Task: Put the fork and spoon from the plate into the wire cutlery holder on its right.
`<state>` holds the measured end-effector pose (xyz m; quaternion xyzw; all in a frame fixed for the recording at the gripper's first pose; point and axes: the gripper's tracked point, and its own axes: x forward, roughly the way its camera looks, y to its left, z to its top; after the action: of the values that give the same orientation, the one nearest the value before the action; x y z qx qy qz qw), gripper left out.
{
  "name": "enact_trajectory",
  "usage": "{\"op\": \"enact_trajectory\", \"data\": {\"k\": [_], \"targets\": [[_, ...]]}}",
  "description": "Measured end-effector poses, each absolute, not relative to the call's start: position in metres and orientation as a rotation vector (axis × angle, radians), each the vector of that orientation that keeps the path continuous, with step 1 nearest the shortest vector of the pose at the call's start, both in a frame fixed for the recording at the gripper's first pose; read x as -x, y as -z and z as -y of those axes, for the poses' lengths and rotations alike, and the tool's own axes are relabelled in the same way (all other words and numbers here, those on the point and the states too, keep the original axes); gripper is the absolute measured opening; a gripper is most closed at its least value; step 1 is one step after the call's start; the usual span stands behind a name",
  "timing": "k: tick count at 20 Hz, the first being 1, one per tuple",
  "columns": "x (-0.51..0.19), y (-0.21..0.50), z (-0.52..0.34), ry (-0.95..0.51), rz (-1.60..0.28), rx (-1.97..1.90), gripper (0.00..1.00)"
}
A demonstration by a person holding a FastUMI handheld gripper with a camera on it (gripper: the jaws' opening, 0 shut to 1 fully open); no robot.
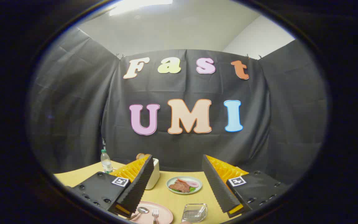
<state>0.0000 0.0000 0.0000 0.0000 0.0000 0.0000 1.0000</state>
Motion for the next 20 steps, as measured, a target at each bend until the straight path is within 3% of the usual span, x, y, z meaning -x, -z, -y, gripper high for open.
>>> {"op": "enact_trajectory", "data": {"k": [20], "targets": [[-0.013,0.031,-0.031,-0.107,-0.081,0.035,1.00]]}}
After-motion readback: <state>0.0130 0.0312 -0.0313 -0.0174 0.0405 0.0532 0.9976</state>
